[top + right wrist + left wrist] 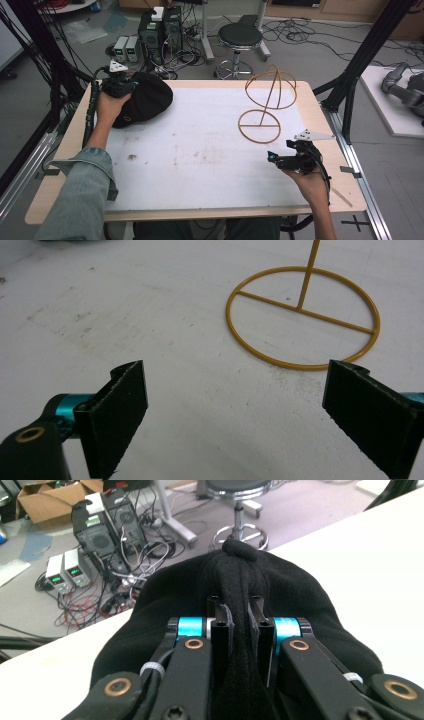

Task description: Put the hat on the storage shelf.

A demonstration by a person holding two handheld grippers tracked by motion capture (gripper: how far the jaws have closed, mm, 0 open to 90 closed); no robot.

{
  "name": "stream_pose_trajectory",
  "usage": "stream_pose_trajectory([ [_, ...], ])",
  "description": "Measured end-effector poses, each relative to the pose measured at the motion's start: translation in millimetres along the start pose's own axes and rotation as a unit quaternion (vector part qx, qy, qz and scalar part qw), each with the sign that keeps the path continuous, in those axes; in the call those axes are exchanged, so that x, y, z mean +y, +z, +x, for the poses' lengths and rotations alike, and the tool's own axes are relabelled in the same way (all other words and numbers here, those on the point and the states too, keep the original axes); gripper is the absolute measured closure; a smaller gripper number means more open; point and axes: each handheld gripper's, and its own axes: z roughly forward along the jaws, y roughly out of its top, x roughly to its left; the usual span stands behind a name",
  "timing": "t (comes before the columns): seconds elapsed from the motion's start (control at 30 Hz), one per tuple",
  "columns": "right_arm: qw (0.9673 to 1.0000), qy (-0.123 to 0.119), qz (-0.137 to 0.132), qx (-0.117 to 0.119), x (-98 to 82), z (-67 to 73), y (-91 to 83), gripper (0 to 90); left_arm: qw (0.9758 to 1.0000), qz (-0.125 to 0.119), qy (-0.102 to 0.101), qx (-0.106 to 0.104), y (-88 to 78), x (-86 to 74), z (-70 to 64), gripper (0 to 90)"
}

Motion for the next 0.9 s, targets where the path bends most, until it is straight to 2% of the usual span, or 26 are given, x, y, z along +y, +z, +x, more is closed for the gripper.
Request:
stream_pose_trajectory([
  [0.2,1.0,-0.002,-0.004,0.006,2.9,-0.9,2.3,10.6,0.9995,-0.026,-0.014,-0.014,-14.8,9.2,0.7,83.4],
  [0.27,1.0,0.001,-0.003,0.007,3.7,-0.7,2.8,10.6,0.9993,-0.031,-0.007,-0.02,-19.8,16.1,-2.2,83.4],
  [0.3,1.0,0.001,-0.004,0.008,4.9,-1.0,4.0,10.6,0.9988,-0.041,0.0,-0.026,-25.5,24.2,-6.1,83.3],
  [0.37,0.9999,0.001,-0.006,0.009,6.1,-1.2,4.7,10.6,0.9985,-0.046,0.004,-0.03,-28.4,28.6,-8.2,83.4],
  [0.57,0.9998,0.006,-0.012,0.012,7.0,-2.4,2.1,10.6,0.9958,-0.072,0.015,-0.054,-41.6,51.4,-19.7,83.3],
  [0.73,0.9997,0.007,-0.017,0.015,7.6,-3.0,-1.3,10.6,0.9926,-0.09,0.031,-0.075,-49.9,70.8,-32.5,83.3],
  [0.87,0.9996,0.003,-0.022,0.018,7.7,-3.4,-3.3,10.6,0.9887,-0.107,0.045,-0.096,-55.9,85.2,-40.7,83.2],
  [0.9,0.9996,0.003,-0.022,0.018,7.7,-3.4,-3.3,10.6,0.9874,-0.112,0.044,-0.102,-57.0,88.6,-42.3,83.2],
])
